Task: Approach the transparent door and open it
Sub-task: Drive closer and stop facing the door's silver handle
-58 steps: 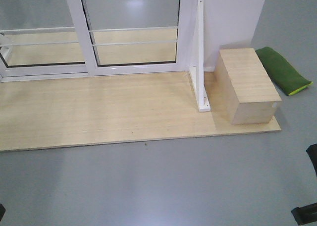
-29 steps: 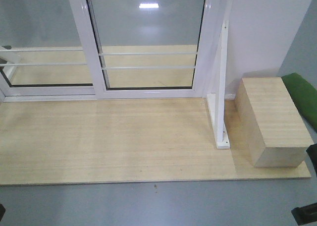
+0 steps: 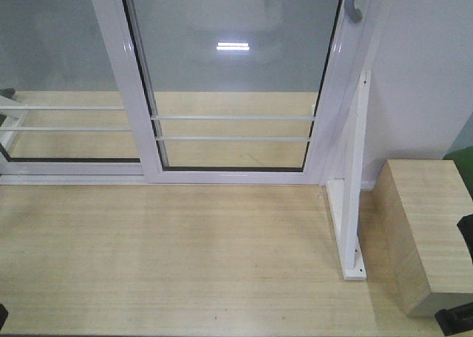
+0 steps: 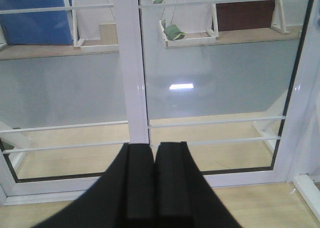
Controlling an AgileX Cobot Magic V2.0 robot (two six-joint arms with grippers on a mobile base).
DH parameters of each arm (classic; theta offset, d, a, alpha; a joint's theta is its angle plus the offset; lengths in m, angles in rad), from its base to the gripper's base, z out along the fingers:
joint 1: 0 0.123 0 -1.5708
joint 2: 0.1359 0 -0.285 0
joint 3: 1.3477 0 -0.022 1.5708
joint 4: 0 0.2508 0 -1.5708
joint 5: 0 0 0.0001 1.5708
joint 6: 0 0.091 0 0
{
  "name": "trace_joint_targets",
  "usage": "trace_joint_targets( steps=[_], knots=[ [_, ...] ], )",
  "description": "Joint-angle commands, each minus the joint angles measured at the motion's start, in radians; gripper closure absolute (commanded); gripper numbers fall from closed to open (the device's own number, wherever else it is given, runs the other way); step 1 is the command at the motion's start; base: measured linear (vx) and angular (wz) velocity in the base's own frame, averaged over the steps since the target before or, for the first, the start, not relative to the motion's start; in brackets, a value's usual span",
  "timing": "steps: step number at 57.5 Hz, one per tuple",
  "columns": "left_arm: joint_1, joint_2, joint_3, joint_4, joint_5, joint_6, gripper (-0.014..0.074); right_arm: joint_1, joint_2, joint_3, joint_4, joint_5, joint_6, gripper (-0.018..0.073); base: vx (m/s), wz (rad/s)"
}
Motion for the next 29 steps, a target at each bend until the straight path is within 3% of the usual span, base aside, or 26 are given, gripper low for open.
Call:
trace_joint_targets(
  steps=[1, 29],
  knots=[
    [-0.004, -0.013, 0.028, -0.011, -0.078, -0.003, 0.0593, -0.004, -0.014, 0.014, -0.008, -0.082, -0.004, 0.0557, 0.41, 0.05],
    [-0.004, -0.013, 0.028, -0.011, -0.078, -0.003, 0.0593, -0.004, -0.014, 0.014, -0.008, -0.082, -0.004, 0.0557, 0.37, 0.01]
  ],
)
